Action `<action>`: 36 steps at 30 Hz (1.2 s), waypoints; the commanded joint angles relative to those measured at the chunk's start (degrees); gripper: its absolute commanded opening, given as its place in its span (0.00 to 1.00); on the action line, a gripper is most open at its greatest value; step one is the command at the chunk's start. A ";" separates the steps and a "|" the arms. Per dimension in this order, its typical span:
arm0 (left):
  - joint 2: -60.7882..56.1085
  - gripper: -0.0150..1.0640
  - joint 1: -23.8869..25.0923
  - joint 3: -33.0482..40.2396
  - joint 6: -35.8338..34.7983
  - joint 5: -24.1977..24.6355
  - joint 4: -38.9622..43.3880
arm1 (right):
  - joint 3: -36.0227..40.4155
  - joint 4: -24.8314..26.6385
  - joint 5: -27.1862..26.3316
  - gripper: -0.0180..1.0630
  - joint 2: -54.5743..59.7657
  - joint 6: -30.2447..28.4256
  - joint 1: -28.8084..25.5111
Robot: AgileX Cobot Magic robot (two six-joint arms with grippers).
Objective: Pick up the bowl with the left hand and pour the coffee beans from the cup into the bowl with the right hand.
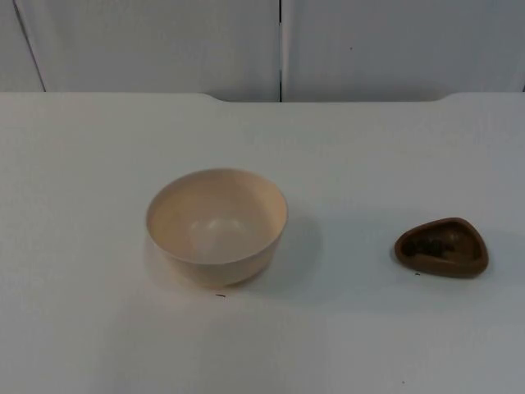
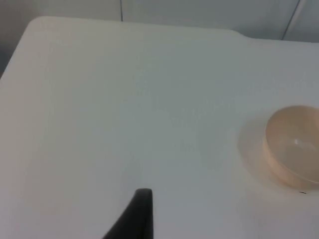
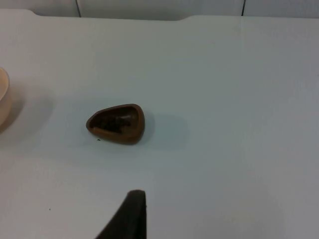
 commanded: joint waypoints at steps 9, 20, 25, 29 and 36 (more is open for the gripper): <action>11.71 0.99 -0.38 -8.81 1.26 -0.60 -0.54 | 0.06 -0.18 -0.36 0.99 -0.22 0.10 -0.48; 25.17 0.99 -0.38 -17.09 2.04 -0.53 -0.89 | 0.06 -0.18 -0.36 0.99 -0.22 0.10 -0.48; 30.04 0.99 -0.38 -17.53 2.50 -0.93 -2.56 | 0.06 -0.18 -0.36 0.99 -0.22 0.10 -0.48; 33.01 0.99 -0.38 -17.53 7.13 -1.12 -7.24 | 0.06 -0.18 -0.36 0.99 -0.22 0.10 -0.48; 34.78 0.99 -0.38 -17.53 15.54 -1.33 -13.01 | 0.06 -0.18 -0.36 0.99 -0.22 0.10 -0.48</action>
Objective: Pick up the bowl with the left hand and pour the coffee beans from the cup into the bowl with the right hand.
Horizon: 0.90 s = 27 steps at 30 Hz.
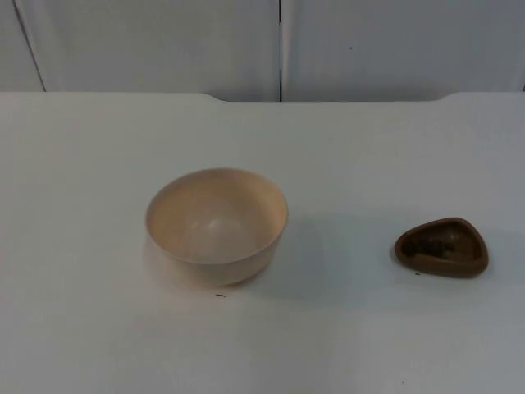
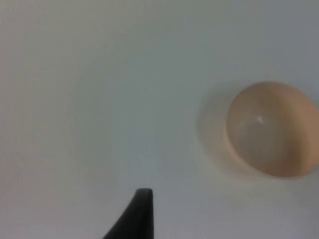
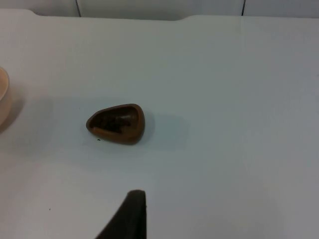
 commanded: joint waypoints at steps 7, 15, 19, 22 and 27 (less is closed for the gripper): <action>0.58 0.99 -0.38 -0.43 1.10 -1.03 -4.24 | 0.06 -0.18 -0.36 0.99 -0.22 0.10 -0.48; 4.00 0.99 -0.38 -0.43 1.21 -1.03 -7.17 | 0.06 -0.18 -0.36 0.99 -0.22 0.10 -0.48; 6.55 0.99 -0.38 -0.43 1.76 -1.07 -8.86 | 0.06 -0.18 -0.36 0.99 -0.22 0.10 -0.48; 9.50 0.99 -0.38 -0.43 2.89 -1.87 -10.26 | 0.06 -0.18 -0.36 0.99 -0.22 0.10 -0.48; 13.03 0.99 -0.38 -0.43 7.08 -2.49 -13.01 | 0.06 -0.18 -0.36 0.99 -0.22 0.10 -0.48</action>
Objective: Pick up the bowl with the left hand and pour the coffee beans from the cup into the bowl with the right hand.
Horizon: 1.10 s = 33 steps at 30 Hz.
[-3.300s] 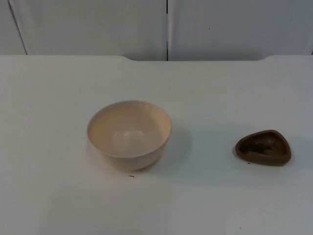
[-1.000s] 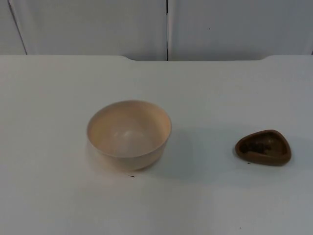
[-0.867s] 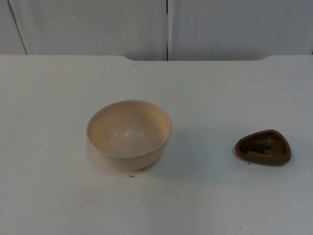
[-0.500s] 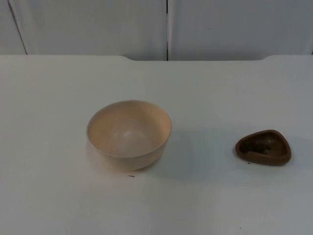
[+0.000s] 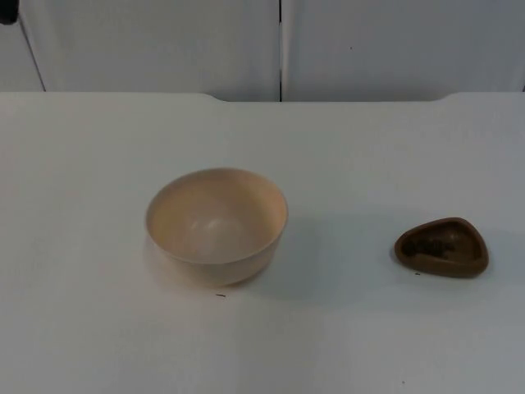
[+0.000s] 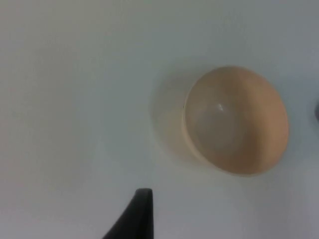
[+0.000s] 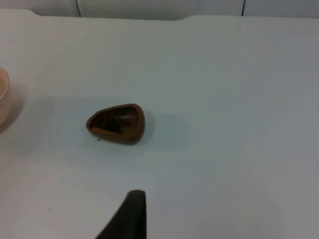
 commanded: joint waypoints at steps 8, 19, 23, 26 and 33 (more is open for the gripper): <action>5.76 0.99 -0.38 -0.32 8.57 -1.21 -8.76 | 0.06 -0.18 -0.36 0.99 -0.22 0.10 -0.48; 14.37 0.99 -1.71 -0.43 8.85 -3.00 -8.66 | 0.06 -0.18 -0.36 0.99 -0.22 0.10 -0.48; 17.11 0.97 -6.38 -0.43 6.86 -7.50 -7.10 | 0.06 -0.18 -0.36 0.99 -0.22 0.10 -0.48; 18.71 0.96 -8.42 -0.43 4.15 -9.97 -4.94 | 0.06 -0.18 -0.36 0.99 -0.22 0.10 -0.48; 23.46 0.97 -9.55 -0.43 -1.54 -13.81 -1.35 | 0.06 -0.18 -0.36 0.99 -0.22 0.10 -0.48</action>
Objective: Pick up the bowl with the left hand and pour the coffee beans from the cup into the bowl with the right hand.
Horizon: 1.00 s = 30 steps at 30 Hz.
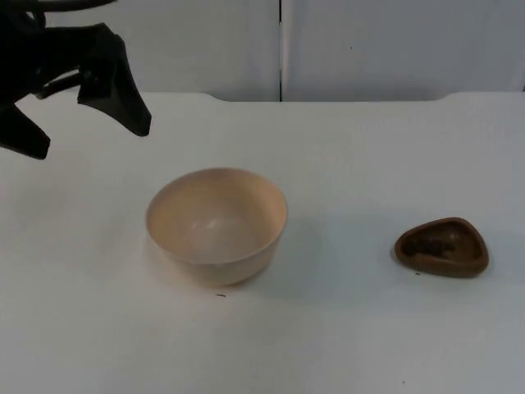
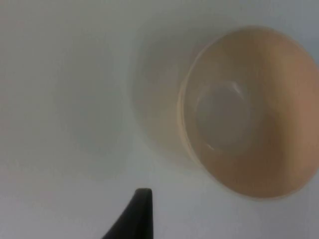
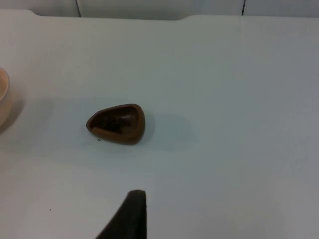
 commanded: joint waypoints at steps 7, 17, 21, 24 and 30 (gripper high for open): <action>4.74 0.97 -0.30 -0.33 -1.88 -3.02 -0.54 | 0.06 -0.18 -0.36 0.99 -0.22 -0.17 -0.48; 11.66 0.97 -0.66 -4.32 -3.33 -3.25 0.62 | 0.06 -0.18 -0.36 0.99 -0.22 -0.17 -0.48; 13.99 0.97 -1.65 -5.98 -5.70 -3.36 3.40 | 0.06 -0.18 -0.36 0.99 -0.22 -0.17 -0.48; 15.89 0.97 -2.50 -7.21 -6.90 -3.36 4.95 | 0.06 -0.18 -0.36 0.99 -0.22 -0.17 -0.48; 18.20 0.97 -2.88 -7.68 -8.31 -4.59 5.28 | 0.06 -0.18 -0.36 0.99 -0.22 -0.17 -0.48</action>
